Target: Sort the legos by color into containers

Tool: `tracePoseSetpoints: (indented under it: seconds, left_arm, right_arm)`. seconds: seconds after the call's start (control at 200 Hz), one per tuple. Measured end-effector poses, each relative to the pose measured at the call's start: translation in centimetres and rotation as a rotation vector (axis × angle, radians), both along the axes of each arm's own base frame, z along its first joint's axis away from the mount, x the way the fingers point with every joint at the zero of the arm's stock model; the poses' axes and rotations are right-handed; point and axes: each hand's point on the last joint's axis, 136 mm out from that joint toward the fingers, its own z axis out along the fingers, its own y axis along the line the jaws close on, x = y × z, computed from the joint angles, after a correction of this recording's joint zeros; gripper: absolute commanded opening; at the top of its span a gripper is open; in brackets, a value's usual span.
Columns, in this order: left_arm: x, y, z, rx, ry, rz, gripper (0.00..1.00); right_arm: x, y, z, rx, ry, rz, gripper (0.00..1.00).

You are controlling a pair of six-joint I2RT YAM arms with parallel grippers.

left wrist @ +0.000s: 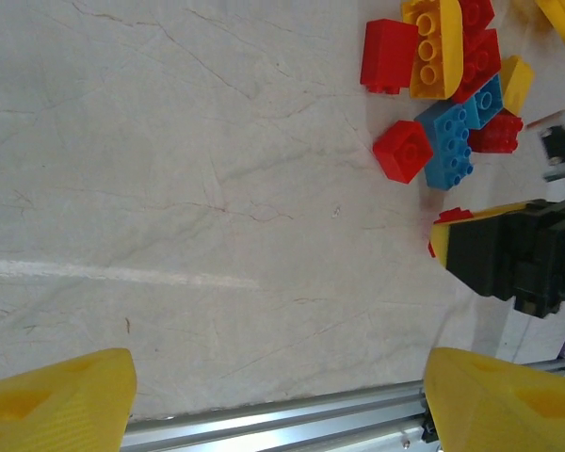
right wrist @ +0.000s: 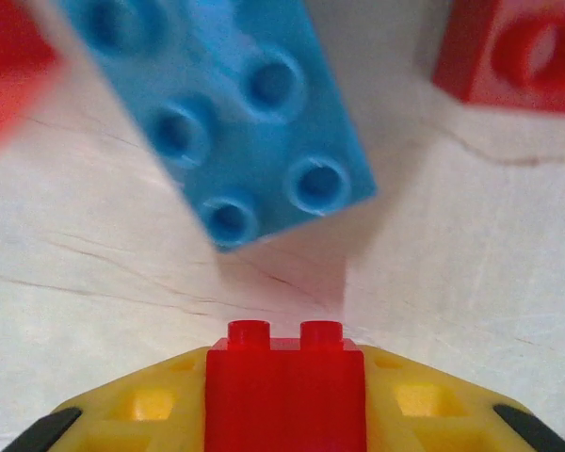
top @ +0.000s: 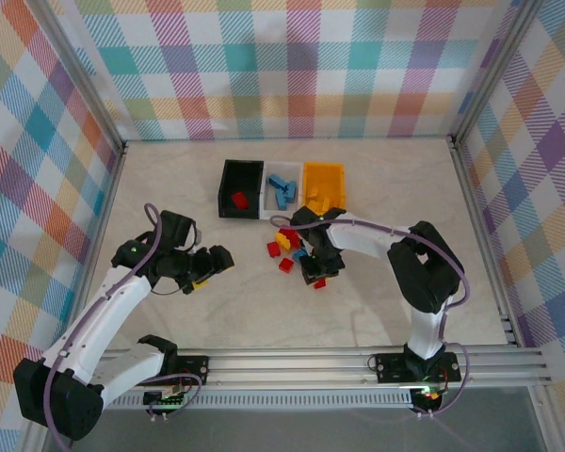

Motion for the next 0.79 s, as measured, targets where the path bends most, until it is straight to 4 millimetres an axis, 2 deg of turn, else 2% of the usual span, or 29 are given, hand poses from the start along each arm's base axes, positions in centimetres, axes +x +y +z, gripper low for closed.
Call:
tracePoseSetpoints:
  seconds: [0.105,0.225,0.34,0.43,0.5,0.61,0.705,0.795]
  left_arm:
    - [0.3,0.0,0.3,0.003,-0.005,0.002,0.80]
    - [0.6,0.1,1.2,0.006,-0.027,0.007,0.81]
    - [0.6,0.3,2.4,0.006,-0.069,0.014,0.81]
    - [0.4,0.4,3.0,0.002,-0.089,0.015,0.81]
    - [0.2,0.6,3.1,0.010,-0.083,0.013,0.81]
    - [-0.2,1.0,2.9,0.031,-0.071,0.010,0.81]
    - [-0.5,1.3,3.2,0.048,-0.064,0.007,0.81]
    - [-0.6,1.6,3.7,0.064,-0.064,0.003,0.81]
  right_arm:
    - [1.7,2.4,2.6,0.088,-0.040,-0.015,0.30]
    - [4.3,6.0,7.0,0.233,-0.098,-0.034,0.31]
    - [8.0,10.5,11.5,0.404,-0.145,-0.056,0.30]
    - [11.1,13.9,13.2,0.515,-0.152,-0.075,0.30]
    - [13.4,15.9,13.1,0.569,-0.141,-0.095,0.30]
    - [17.0,18.5,11.3,0.619,-0.119,-0.130,0.30]
    - [19.3,19.8,9.3,0.644,-0.100,-0.170,0.32]
    - [20.7,20.0,7.5,0.655,-0.074,-0.223,0.37]
